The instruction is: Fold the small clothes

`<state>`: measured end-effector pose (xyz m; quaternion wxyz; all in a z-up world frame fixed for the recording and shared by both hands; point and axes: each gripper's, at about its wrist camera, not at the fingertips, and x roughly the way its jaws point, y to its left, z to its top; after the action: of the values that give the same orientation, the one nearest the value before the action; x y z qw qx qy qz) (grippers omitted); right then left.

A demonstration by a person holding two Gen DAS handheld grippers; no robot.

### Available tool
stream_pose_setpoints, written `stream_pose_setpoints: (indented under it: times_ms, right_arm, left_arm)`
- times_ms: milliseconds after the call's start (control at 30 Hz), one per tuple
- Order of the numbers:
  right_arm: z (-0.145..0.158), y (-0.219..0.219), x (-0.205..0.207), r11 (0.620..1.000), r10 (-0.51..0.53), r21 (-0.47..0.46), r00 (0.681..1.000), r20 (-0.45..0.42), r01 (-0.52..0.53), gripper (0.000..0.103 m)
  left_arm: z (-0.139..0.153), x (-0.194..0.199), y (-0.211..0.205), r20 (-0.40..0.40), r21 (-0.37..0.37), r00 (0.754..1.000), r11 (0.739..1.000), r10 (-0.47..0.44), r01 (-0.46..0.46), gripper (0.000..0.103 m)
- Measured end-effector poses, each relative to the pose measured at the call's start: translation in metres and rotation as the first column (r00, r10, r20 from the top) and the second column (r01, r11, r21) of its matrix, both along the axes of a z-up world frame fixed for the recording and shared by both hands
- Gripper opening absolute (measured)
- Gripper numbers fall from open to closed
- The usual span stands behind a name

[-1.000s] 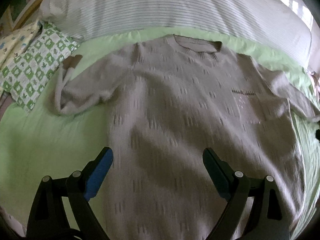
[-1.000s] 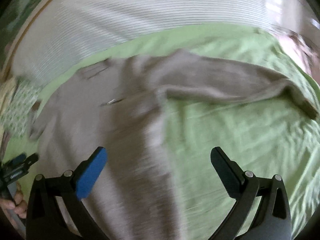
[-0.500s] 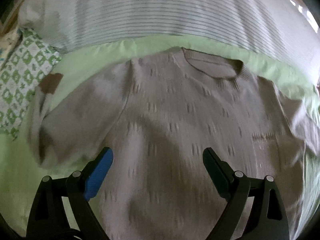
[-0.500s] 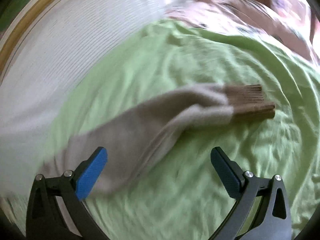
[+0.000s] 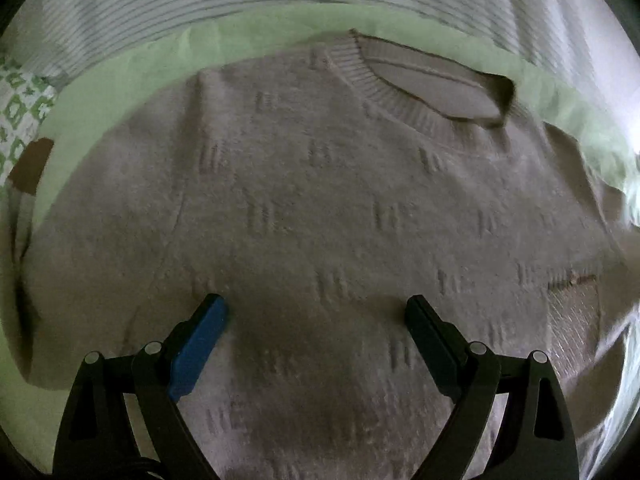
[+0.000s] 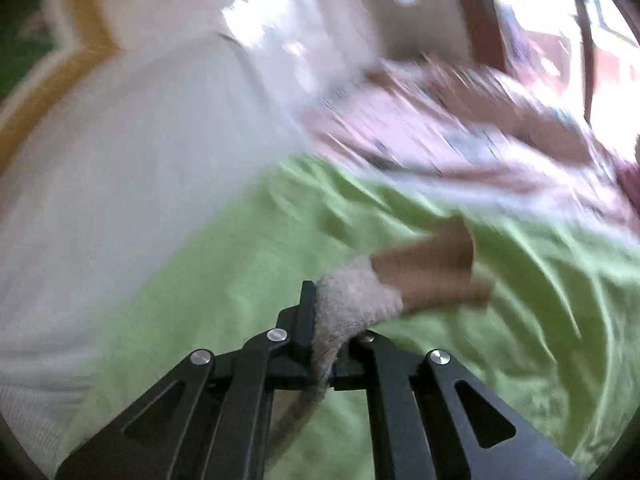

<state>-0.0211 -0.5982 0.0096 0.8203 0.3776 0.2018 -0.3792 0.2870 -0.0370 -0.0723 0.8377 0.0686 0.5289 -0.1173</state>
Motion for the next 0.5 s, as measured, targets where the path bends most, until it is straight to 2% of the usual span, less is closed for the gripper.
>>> stream_pose_setpoints:
  times_ms: [33, 67, 100, 133, 167, 200, 267, 333, 367, 400, 433, 500]
  right_arm:
    - [0.018, 0.013, 0.015, 0.997, 0.067, -0.037, 0.997, 0.046, -0.065, 0.005]
    - [0.041, 0.038, 0.036, 0.982, 0.177, -0.086, 0.979, 0.098, -0.168, 0.005]
    - [0.054, 0.059, 0.050, 0.963, 0.253, -0.122, 0.960, 0.122, -0.239, 0.005]
    - [0.068, 0.087, 0.068, 0.930, 0.351, -0.164, 0.925, 0.144, -0.328, 0.005]
    - [0.082, 0.125, 0.089, 0.874, 0.476, -0.201, 0.862, 0.173, -0.442, 0.005]
    - [0.088, 0.150, 0.103, 0.831, 0.551, -0.216, 0.813, 0.188, -0.513, 0.005]
    - [0.094, 0.227, 0.142, 0.681, 0.732, -0.224, 0.650, 0.204, -0.697, 0.007]
    - [0.087, 0.289, 0.171, 0.542, 0.836, -0.184, 0.503, 0.219, -0.820, 0.012]
    - [0.078, 0.323, 0.188, 0.445, 0.886, -0.148, 0.410, 0.218, -0.883, 0.019]
    - [0.070, 0.349, 0.197, 0.372, 0.916, -0.117, 0.344, 0.208, -0.921, 0.040]
    - [0.060, 0.375, 0.206, 0.301, 0.939, -0.083, 0.280, 0.197, -0.950, 0.055]
    - [0.044, 0.402, 0.210, 0.243, 0.955, -0.060, 0.228, 0.191, -0.968, 0.059]
  left_arm:
    - [0.000, -0.001, 0.002, -0.009, -0.018, 1.000, 1.000, -0.001, 0.001, 0.092]
    - [0.001, -0.003, 0.006, -0.022, -0.037, 1.000, 0.999, 0.000, -0.001, 0.092]
    - [0.004, -0.004, 0.013, -0.025, -0.073, 1.000, 0.997, 0.010, -0.012, 0.092]
    - [0.006, -0.006, 0.016, -0.026, -0.087, 1.000, 0.996, 0.017, -0.019, 0.092]
    - [0.009, -0.007, 0.022, -0.032, -0.103, 0.999, 0.994, 0.026, -0.029, 0.092]
    - [0.012, -0.008, 0.031, -0.030, -0.128, 0.999, 0.991, 0.040, -0.043, 0.092]
    - [0.017, -0.010, 0.042, -0.042, -0.152, 0.997, 0.986, 0.057, -0.063, 0.092]
    - [0.020, -0.012, 0.056, -0.051, -0.189, 0.996, 0.978, 0.074, -0.083, 0.092]
    - [0.020, -0.011, 0.060, -0.056, -0.200, 0.995, 0.976, 0.080, -0.090, 0.092]
    - [0.020, -0.011, 0.066, -0.070, -0.212, 0.994, 0.972, 0.089, -0.102, 0.092]
    - [0.019, -0.011, 0.069, -0.080, -0.217, 0.992, 0.970, 0.095, -0.110, 0.092]
    - [0.018, -0.016, 0.076, -0.104, -0.224, 0.989, 0.966, 0.107, -0.128, 0.092]
